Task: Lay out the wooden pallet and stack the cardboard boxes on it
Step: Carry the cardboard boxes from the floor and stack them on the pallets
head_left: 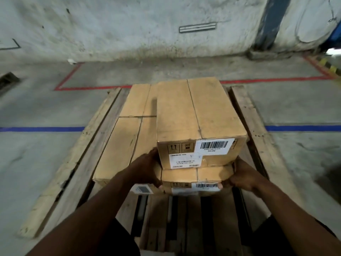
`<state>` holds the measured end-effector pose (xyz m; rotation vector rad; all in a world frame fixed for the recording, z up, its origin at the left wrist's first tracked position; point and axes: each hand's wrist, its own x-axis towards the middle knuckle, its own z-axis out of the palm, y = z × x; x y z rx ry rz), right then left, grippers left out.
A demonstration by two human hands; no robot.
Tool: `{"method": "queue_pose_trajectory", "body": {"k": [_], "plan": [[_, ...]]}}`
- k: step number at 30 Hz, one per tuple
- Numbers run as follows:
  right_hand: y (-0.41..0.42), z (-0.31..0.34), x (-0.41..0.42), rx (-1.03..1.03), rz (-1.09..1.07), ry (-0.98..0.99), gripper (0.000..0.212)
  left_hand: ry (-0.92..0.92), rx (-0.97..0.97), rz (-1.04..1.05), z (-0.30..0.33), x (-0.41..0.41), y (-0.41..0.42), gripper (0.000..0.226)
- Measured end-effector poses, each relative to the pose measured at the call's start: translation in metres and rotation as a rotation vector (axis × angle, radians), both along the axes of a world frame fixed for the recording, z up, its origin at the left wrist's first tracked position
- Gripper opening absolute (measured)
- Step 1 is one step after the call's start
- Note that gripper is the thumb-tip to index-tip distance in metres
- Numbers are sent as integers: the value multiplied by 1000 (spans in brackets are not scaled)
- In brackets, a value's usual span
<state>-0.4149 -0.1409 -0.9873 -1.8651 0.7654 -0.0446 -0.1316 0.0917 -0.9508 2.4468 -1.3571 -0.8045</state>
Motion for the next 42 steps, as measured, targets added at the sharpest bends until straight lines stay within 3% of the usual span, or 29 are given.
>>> {"method": "queue_pose_trajectory", "body": {"k": [3,7,14,20,23,27,32,42], "plan": [[8,13,-2,-63,-30,31,132,47,-40,12,1,-5,5,121],[14,32,-8,-216,-54,73,95,42,-65,25,8,-8,6,115],[16,35,-11,-413,-103,219,69,-95,-33,50,12,-17,3,97],[14,46,-15,-365,-93,223,86,-238,-17,70,15,-37,1,76],[11,47,-14,-343,-10,264,87,-289,-16,91,10,-48,4,77],[10,45,-14,-307,50,308,94,-301,-93,257,1,-63,10,67],[12,45,-13,-360,40,322,87,-323,-98,246,5,-63,14,67],[17,52,-18,-408,-10,380,75,-285,-120,272,9,-68,22,45]]}}
